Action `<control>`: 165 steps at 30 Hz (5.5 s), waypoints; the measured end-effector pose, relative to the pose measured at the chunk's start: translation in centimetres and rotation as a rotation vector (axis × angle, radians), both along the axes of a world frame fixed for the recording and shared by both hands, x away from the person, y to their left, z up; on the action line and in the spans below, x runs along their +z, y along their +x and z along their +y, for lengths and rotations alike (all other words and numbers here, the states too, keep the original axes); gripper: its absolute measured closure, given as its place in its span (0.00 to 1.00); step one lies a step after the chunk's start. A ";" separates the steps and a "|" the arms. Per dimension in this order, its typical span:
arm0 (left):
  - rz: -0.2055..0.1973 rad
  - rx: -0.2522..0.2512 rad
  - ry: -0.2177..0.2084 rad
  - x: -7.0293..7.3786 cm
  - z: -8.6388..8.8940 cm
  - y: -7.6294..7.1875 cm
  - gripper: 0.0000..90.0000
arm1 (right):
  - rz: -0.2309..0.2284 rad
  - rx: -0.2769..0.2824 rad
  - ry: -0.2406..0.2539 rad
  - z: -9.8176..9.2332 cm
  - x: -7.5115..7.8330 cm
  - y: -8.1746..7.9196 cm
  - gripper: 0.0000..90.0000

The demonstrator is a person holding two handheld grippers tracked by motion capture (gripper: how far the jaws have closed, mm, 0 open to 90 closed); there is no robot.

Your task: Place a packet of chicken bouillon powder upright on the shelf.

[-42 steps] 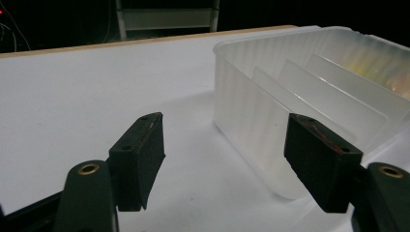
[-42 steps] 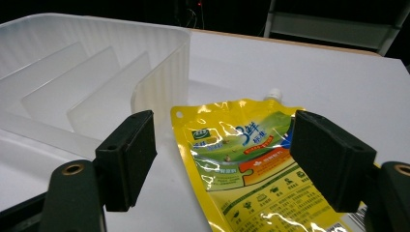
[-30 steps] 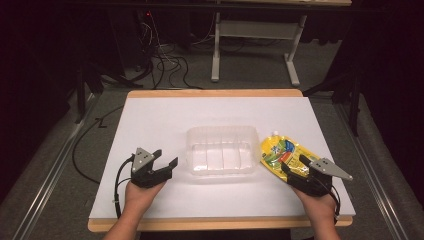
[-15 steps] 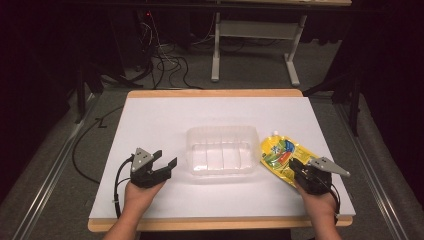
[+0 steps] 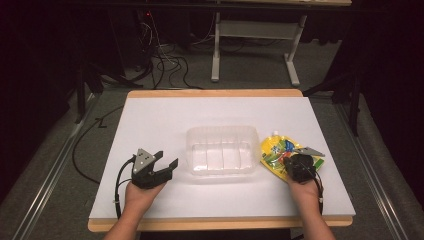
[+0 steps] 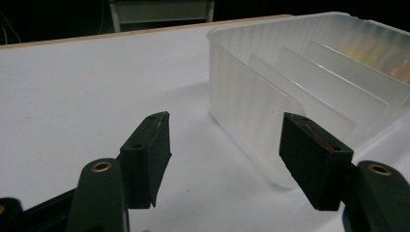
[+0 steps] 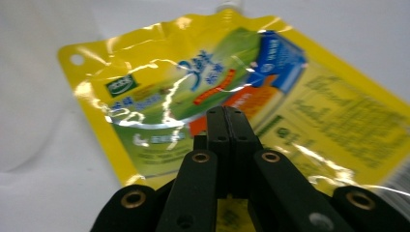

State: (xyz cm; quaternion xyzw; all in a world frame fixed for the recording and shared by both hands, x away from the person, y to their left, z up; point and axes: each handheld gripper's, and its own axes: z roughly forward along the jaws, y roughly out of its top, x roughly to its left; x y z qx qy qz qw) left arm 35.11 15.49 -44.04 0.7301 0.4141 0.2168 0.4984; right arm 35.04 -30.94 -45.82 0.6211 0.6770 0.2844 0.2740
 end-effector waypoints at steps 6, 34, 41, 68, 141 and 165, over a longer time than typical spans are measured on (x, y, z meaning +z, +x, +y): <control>-0.003 -0.003 -0.005 0.0 0.1 -0.1 0.40 | -0.021 -0.043 -0.005 -1.9 0.3 -0.9 1.00; 0.009 0.004 -0.018 0.0 0.6 -0.1 0.40 | 0.006 0.180 -0.089 5.7 -1.9 1.6 0.45; 0.009 0.000 -0.018 0.0 0.5 -0.1 0.40 | -0.012 0.146 -0.081 5.2 -1.8 1.5 0.52; 0.016 -0.004 -0.028 0.0 0.7 0.1 0.40 | -0.055 0.191 -0.098 2.7 -0.5 -2.4 1.00; 0.021 -0.060 -0.001 -0.1 0.6 1.0 0.38 | -0.483 0.149 0.059 -3.2 7.7 -5.2 1.00; 0.027 -0.022 -0.002 -0.3 3.2 -0.9 0.37 | -0.650 0.139 0.154 -3.8 9.5 -2.7 1.00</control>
